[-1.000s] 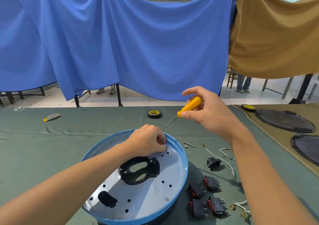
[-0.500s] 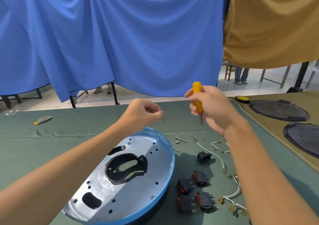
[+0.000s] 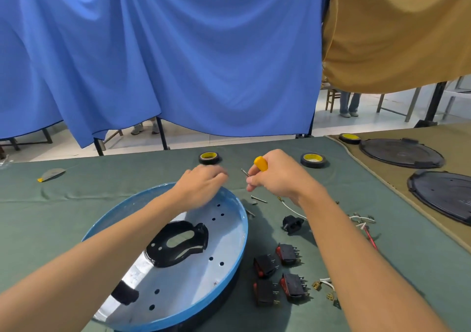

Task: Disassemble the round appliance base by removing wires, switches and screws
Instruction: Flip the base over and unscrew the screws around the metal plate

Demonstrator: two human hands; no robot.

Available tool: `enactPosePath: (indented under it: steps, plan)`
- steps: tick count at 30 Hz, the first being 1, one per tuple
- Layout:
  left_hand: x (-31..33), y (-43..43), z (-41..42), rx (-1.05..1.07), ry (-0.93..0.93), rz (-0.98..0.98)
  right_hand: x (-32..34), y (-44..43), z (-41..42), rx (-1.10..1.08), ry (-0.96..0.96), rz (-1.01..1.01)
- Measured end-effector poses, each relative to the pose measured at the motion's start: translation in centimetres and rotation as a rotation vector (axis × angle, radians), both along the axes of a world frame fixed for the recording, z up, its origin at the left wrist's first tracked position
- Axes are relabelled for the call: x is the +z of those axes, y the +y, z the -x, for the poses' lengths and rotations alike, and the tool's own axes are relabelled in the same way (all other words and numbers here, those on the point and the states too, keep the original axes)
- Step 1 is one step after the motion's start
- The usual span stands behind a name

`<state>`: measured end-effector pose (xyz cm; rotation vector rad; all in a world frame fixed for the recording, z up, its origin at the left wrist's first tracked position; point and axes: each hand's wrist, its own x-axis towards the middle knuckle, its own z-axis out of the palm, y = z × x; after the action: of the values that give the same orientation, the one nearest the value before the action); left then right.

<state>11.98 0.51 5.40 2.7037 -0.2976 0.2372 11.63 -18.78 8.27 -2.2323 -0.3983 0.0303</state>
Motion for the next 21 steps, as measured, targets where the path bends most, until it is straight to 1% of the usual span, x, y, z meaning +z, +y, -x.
enactPosePath:
  steps: [1, 2, 9, 16, 18, 20, 21]
  plan:
    - [-0.6, 0.6, 0.1, -0.002, 0.001, -0.135, -0.1, 0.1, 0.1, -0.003, 0.013, 0.037]
    - [-1.0, 1.1, 0.1, 0.000, -0.008, -0.197, -0.2, 0.2, 0.1, -0.006, 0.023, 0.078]
    - [-1.5, 4.1, 0.3, -0.019, -0.025, -0.183, -1.3, 1.7, 0.6, -0.044, 0.053, 0.283]
    - [-0.8, 6.6, 1.3, -0.047, 0.047, -0.167, -3.2, 4.9, 1.4, -0.080, 0.011, 0.470]
    - [-0.2, 7.1, 1.3, -0.072, 0.066, -0.218, -3.7, 5.9, 1.8, -0.093, -0.012, 0.525]
    - [0.4, 8.3, 1.3, -0.065, 0.053, -0.337, -4.4, 6.6, 2.1, -0.099, -0.018, 0.565]
    - [0.6, 9.1, 1.2, -0.045, 0.077, -0.366, -4.6, 6.7, 2.1, -0.098, -0.017, 0.577]
